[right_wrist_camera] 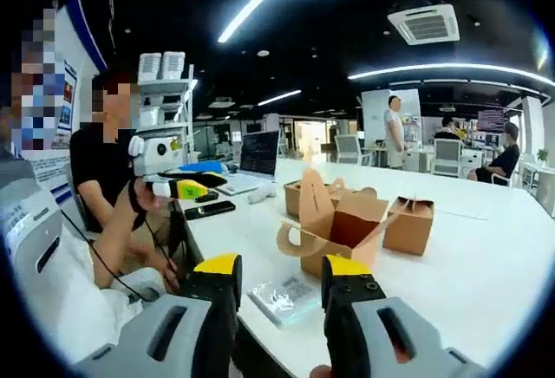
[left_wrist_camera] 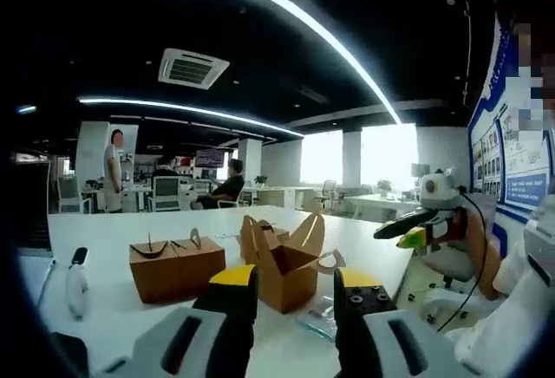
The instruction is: Pick up one paper box from the group, open the paper box, and remove the item inside
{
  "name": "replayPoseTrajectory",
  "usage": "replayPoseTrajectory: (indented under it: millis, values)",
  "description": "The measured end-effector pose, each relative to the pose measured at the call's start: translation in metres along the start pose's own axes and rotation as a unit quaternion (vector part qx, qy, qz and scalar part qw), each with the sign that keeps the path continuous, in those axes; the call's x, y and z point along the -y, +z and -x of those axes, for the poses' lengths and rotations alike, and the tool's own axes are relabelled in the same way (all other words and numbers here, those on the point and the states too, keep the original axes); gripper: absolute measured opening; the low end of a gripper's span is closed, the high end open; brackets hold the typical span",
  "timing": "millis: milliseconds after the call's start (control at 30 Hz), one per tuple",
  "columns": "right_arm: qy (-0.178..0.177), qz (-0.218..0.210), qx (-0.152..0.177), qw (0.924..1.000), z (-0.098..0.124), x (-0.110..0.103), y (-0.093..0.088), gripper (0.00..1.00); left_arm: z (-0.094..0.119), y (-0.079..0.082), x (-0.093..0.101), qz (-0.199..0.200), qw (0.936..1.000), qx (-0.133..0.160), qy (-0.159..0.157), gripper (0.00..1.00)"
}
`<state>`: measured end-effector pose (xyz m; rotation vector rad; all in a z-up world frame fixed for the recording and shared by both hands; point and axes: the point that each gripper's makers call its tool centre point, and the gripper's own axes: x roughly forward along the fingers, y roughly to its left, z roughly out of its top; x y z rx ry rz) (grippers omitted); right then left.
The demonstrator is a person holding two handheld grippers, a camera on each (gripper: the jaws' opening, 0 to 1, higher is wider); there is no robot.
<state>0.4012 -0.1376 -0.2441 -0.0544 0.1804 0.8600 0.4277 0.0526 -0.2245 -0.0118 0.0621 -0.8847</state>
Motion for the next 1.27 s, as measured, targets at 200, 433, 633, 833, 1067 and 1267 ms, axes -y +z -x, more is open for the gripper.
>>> replayPoseTrajectory:
  millis: [200, 433, 633, 833, 1067, 1267]
  values:
    - [-0.03, 0.012, -0.017, 0.9993, 0.001, 0.017, -0.009, 0.36, 0.006, 0.0, 0.0, -0.012, 0.9999, -0.004, 0.008, 0.36]
    - [-0.024, -0.008, -0.01, 0.9996, 0.0, 0.018, -0.009, 0.35, 0.008, -0.003, -0.011, -0.005, 0.9998, -0.01, 0.018, 0.36]
    - [-0.023, -0.001, -0.012, 0.9997, 0.003, 0.018, -0.008, 0.34, 0.006, 0.003, -0.012, 0.007, 0.9999, 0.003, 0.014, 0.35]
    - [-0.026, 0.011, -0.006, 0.9996, 0.007, 0.017, -0.003, 0.33, -0.011, -0.006, -0.002, 0.008, 0.9999, -0.013, -0.004, 0.36]
    - [-0.037, 0.007, -0.004, 0.9993, 0.011, 0.026, -0.003, 0.33, -0.012, -0.01, -0.001, 0.0, 0.9998, -0.022, -0.002, 0.36]
    - [-0.043, 0.007, 0.008, 0.999, 0.014, 0.029, 0.002, 0.33, -0.011, -0.007, 0.001, 0.002, 0.9999, -0.013, -0.007, 0.36]
